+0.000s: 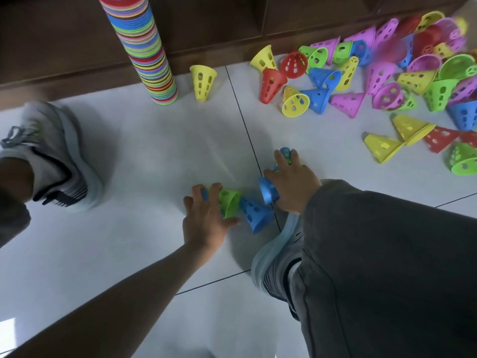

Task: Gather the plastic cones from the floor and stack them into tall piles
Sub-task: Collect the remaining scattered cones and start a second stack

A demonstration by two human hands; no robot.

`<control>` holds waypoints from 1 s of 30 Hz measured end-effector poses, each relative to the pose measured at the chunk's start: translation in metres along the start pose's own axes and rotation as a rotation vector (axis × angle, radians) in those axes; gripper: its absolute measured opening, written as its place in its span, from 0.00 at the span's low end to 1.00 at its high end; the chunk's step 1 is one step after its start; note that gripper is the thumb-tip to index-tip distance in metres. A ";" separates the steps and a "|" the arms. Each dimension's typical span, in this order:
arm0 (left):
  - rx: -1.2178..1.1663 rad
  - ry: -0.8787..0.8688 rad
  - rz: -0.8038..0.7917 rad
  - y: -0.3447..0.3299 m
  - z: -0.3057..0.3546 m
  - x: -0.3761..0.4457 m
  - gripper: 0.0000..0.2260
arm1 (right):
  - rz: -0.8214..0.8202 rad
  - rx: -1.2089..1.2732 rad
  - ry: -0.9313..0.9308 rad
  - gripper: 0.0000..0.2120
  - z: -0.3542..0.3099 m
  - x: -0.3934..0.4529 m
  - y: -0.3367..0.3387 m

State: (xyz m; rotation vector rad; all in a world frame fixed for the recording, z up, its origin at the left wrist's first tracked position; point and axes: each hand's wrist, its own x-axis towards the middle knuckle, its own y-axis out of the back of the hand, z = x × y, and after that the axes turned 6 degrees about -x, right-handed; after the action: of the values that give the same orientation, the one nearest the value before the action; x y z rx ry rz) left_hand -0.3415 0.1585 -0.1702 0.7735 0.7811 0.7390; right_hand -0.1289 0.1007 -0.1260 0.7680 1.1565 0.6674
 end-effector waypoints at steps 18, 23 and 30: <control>0.074 -0.063 -0.180 -0.008 0.022 0.014 0.38 | 0.127 0.310 -0.095 0.33 0.012 -0.002 0.005; 0.207 -0.167 -0.272 0.009 0.018 0.039 0.43 | 0.058 0.312 -0.126 0.34 0.029 -0.005 0.013; 0.301 -0.196 -0.234 0.007 0.035 0.048 0.44 | 0.037 0.330 -0.177 0.33 0.048 -0.013 0.005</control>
State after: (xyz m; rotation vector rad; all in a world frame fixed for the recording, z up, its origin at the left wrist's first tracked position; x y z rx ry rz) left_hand -0.2909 0.1895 -0.1637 0.9888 0.7974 0.3329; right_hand -0.0872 0.0845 -0.1044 1.1072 1.1043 0.4328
